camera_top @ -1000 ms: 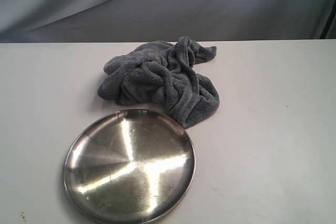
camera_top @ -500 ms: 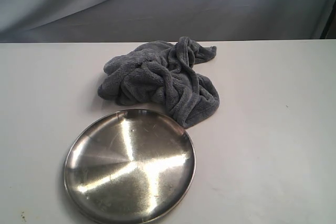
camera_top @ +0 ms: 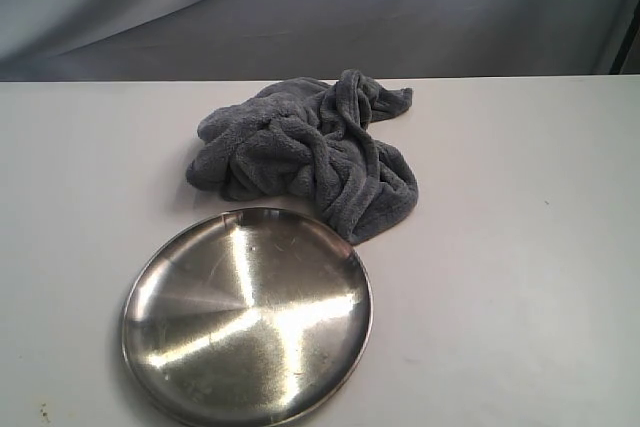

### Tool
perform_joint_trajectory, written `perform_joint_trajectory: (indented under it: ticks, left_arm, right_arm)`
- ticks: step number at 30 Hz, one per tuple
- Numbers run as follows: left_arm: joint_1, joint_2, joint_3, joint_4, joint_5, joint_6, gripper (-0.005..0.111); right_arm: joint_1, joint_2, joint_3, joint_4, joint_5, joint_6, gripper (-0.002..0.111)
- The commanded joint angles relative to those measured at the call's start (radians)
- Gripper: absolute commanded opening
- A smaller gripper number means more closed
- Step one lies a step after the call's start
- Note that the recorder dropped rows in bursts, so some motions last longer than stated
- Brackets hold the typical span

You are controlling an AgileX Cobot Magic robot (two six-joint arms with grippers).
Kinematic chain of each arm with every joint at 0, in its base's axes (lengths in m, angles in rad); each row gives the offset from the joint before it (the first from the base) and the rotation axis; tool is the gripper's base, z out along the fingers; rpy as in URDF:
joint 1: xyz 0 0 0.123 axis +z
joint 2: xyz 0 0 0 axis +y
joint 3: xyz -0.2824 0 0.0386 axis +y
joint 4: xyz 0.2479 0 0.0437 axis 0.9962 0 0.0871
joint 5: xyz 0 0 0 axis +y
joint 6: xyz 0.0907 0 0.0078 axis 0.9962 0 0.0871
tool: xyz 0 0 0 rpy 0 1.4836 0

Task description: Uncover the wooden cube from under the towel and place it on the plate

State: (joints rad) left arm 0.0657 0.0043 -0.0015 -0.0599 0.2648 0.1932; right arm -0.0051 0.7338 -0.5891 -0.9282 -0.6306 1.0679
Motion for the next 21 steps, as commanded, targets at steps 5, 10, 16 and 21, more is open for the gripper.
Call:
perform_joint_trajectory:
  ticks: [5, 10, 16, 21]
  left_arm:
    - [-0.001, -0.004, 0.002, -0.005, 0.001, -0.003, 0.000]
    - [-0.001, -0.004, 0.002, -0.005, 0.001, -0.003, 0.000]
    - [-0.001, -0.004, 0.002, -0.005, 0.001, -0.001, 0.000]
    - [-0.001, -0.004, 0.002, -0.005, 0.001, -0.001, 0.000]
  right_arm:
    - [-0.005, 0.470, -0.531, -0.752, -0.069, 0.637, 0.000]
    - [0.037, 0.671, -0.761, -0.816, -0.169, 0.768, 0.000]
    - [0.286, 0.960, -0.960, -0.816, 0.002, 0.765, 0.000]
    - [0.367, 1.081, -0.966, -0.816, 0.210, 0.717, 0.000]
